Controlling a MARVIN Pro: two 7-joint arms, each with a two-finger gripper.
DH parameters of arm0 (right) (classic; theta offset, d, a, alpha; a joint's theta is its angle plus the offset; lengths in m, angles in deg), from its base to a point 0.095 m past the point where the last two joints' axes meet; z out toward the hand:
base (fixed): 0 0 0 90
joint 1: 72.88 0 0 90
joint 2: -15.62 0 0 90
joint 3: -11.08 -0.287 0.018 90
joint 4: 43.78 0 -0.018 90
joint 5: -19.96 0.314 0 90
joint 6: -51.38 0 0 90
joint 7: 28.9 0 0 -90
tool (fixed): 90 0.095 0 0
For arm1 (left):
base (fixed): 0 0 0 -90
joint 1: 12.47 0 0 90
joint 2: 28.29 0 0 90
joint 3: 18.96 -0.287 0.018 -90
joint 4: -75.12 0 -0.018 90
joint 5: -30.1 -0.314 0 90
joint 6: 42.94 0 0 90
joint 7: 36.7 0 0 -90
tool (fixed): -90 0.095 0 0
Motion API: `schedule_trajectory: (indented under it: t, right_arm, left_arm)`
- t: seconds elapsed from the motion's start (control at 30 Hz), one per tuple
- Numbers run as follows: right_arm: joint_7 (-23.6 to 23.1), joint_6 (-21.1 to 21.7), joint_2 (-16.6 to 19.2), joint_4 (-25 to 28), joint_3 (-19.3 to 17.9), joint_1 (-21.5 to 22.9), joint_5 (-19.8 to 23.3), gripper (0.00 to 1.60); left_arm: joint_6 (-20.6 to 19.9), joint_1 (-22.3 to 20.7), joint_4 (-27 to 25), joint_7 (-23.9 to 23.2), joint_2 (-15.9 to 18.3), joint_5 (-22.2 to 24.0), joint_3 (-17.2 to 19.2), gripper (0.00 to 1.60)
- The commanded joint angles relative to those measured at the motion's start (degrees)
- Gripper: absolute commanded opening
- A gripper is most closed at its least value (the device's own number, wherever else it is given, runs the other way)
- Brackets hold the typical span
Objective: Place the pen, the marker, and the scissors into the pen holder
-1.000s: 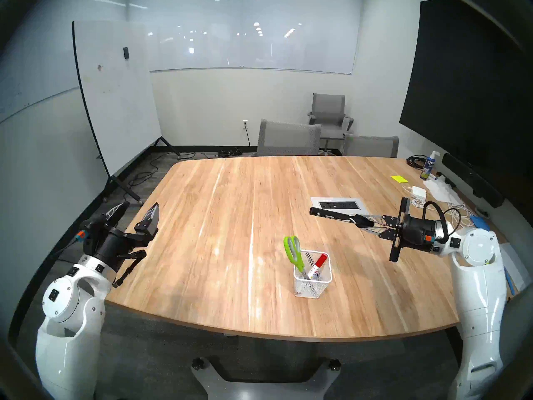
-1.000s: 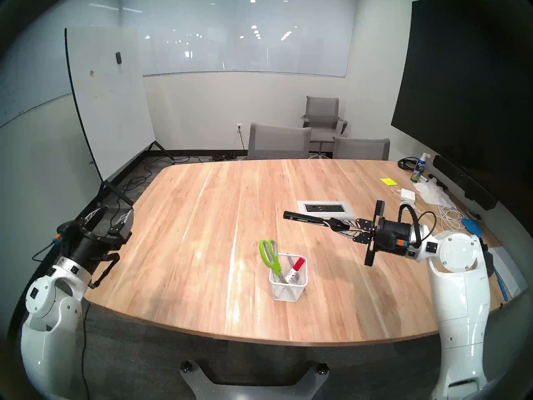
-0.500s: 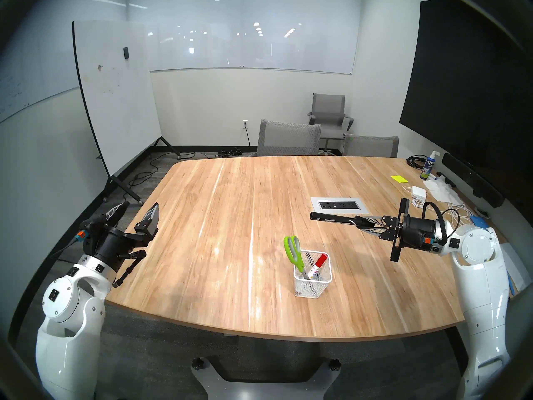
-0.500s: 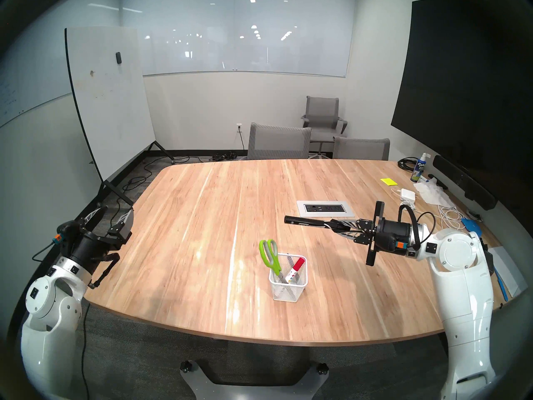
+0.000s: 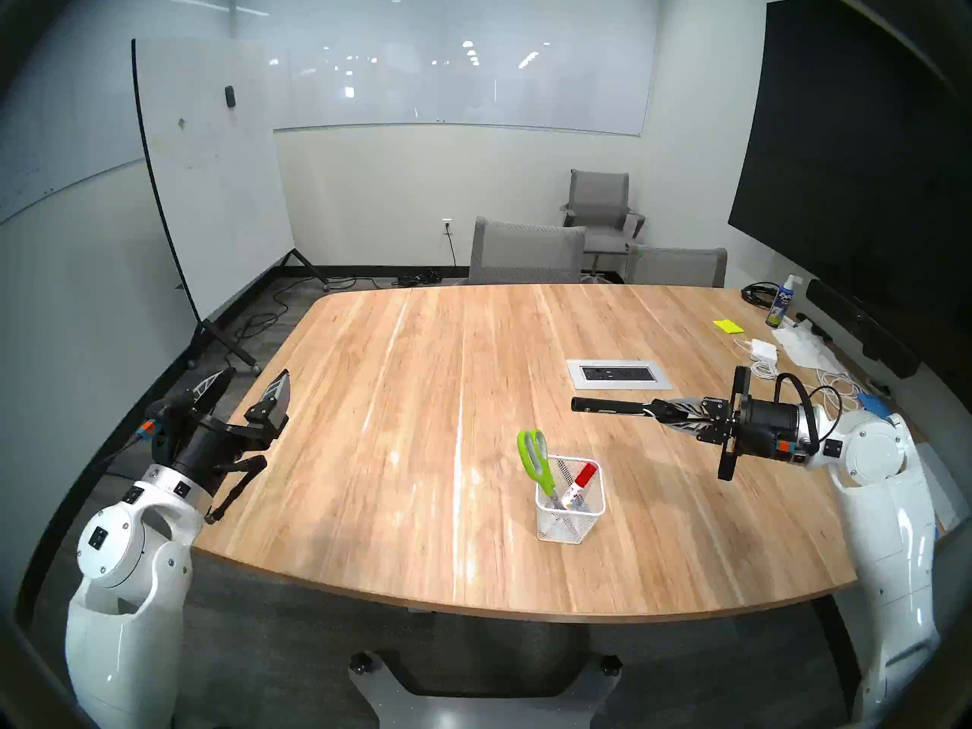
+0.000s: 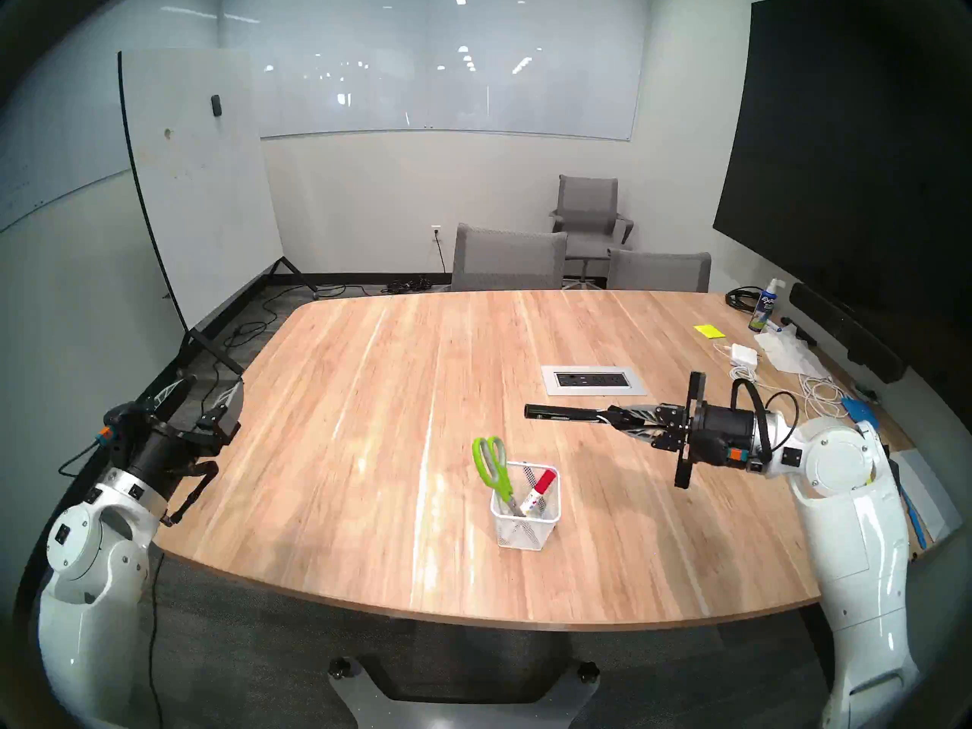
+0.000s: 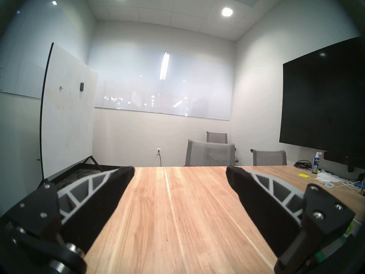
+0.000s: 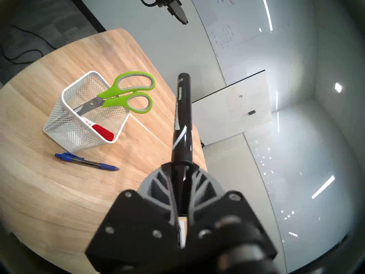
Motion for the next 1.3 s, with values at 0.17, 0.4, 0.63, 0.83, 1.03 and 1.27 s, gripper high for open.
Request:
schedule_trajectory:
  t: [0.17, 0.4, 0.63, 0.83, 1.03, 1.27]
  right_arm:
    - [-3.09, 3.9, 2.87, 1.62, 0.21, 3.25, 2.35, 0.0]
    - [-4.25, 4.92, 3.15, 2.5, 0.75, 4.67, 2.14, 0.0]
    - [-5.77, 5.65, 4.05, 3.9, 1.18, 6.03, 1.54, 0.0]
    - [-6.78, 4.8, 5.05, 5.85, 1.53, 6.62, 0.9, 0.0]
    - [-5.9, 1.45, 5.28, 7.17, 1.93, 6.4, -0.93, 0.0]
    - [-3.49, 2.31, 5.21, 8.02, 2.65, 6.43, -1.71, 0.0]
  left_arm:
    - [-0.13, -0.12, -0.97, -0.03, 0.0, 0.04, 0.27, 1.6]
    - [-0.16, -0.15, -0.97, -0.09, -0.07, -0.01, 0.29, 1.6]
    - [-0.19, -0.18, -0.97, -0.14, -0.14, -0.06, 0.31, 1.6]
    - [-0.22, -0.21, -0.96, -0.2, -0.21, -0.11, 0.34, 1.6]
    - [-0.28, -0.23, -0.98, -0.25, -0.28, -0.15, 0.37, 1.6]
    - [-0.37, -0.25, -1.01, -0.29, -0.36, -0.2, 0.4, 1.6]
